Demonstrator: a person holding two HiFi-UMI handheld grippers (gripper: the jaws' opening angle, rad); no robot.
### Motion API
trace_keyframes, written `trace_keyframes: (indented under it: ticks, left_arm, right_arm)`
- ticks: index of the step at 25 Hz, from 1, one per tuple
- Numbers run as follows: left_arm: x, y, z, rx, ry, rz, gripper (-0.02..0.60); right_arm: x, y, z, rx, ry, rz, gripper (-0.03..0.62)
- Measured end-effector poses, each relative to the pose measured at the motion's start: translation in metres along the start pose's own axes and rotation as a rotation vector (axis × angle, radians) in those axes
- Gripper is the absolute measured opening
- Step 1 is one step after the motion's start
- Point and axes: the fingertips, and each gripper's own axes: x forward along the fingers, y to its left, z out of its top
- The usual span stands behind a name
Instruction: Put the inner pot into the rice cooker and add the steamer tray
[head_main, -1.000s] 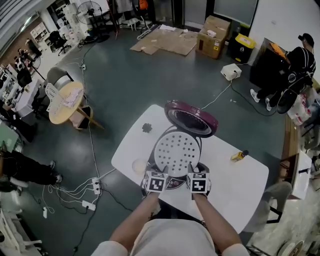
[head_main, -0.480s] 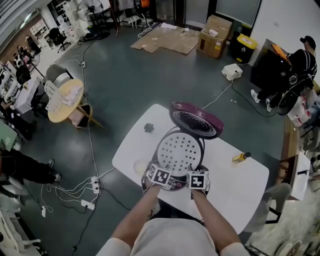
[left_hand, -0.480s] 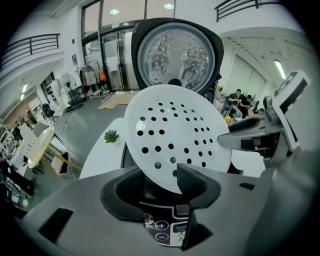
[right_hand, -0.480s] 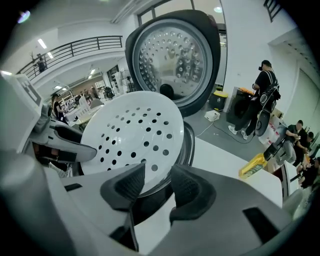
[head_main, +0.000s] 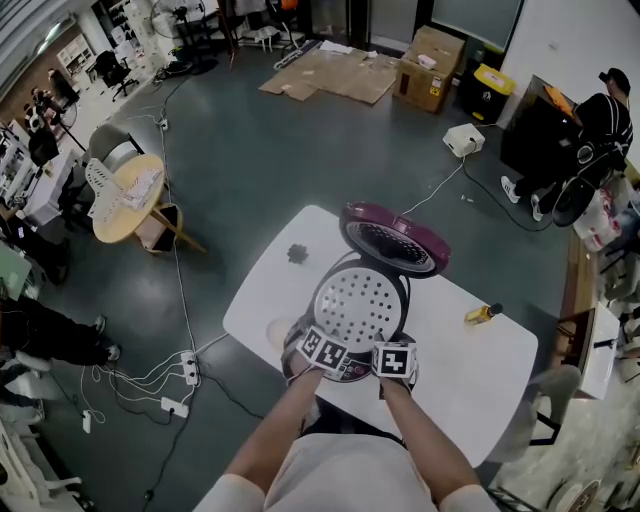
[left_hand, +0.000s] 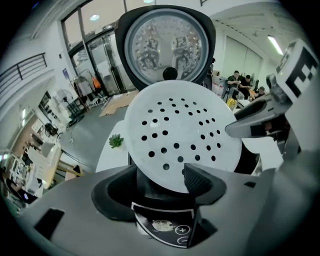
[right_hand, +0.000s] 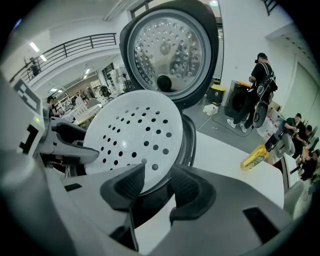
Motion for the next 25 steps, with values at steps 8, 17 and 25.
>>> trace_keyframes:
  ticks: [8,17,25]
  left_arm:
    - [0.008,0.001,0.002,0.083,0.006,0.027,0.337]
    - [-0.007,0.003,0.008,0.018,-0.088,-0.038,0.374]
    - [-0.052,0.005,0.037,-0.029,-0.276,-0.130,0.317]
  right_arm:
    - [0.006,-0.006,0.001,-0.040,0.007,-0.019,0.204]
    - [-0.004,-0.010,0.008,-0.079,-0.048,-0.039,0.253]
    - [-0.046,0.000,0.040,-0.116,-0.214,-0.015,0.223]
